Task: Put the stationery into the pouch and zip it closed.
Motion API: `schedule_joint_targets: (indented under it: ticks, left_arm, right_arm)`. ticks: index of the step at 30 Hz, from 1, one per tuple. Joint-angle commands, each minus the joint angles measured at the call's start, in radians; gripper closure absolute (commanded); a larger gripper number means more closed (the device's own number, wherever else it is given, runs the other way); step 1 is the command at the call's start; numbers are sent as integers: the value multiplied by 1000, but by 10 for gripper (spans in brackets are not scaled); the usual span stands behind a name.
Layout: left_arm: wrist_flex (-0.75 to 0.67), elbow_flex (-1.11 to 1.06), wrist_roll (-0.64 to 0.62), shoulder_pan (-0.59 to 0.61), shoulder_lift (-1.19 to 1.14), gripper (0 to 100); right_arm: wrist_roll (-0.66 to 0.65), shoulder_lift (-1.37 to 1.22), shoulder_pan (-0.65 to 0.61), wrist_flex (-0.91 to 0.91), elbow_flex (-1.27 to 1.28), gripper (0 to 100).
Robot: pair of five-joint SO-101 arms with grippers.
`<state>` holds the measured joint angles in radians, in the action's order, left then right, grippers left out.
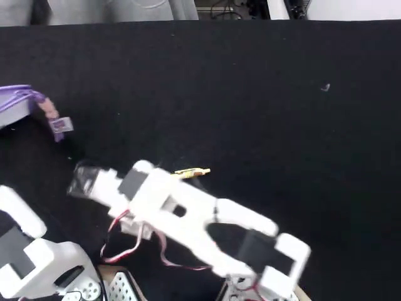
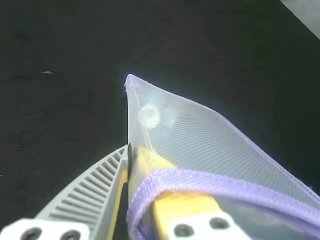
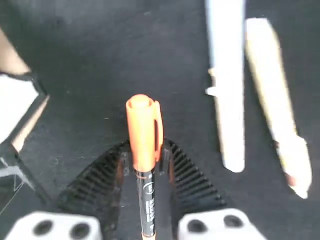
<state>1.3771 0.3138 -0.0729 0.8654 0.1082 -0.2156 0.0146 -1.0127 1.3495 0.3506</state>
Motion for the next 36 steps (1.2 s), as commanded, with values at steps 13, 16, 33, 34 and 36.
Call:
schedule_joint_targets:
  ticks: [13, 16, 33, 34, 36]
  left_arm:
    - [245, 53, -3, -446, 25, 971]
    - [276, 53, -3, -518, 25, 971]
    - [377, 85, -5, -786, 25, 971]
    - [379, 93, -5, -800, 25, 971]
    - [379, 102, -6, -822, 25, 971]
  right_arm:
    - [6, 598, 358, 12, -41, 974]
    - [8, 668, 397, 12, -91, 974]
    - [8, 969, 486, -201, -21, 974]
    - [8, 987, 486, -216, -21, 974]
    - [8, 1026, 486, -247, -21, 974]
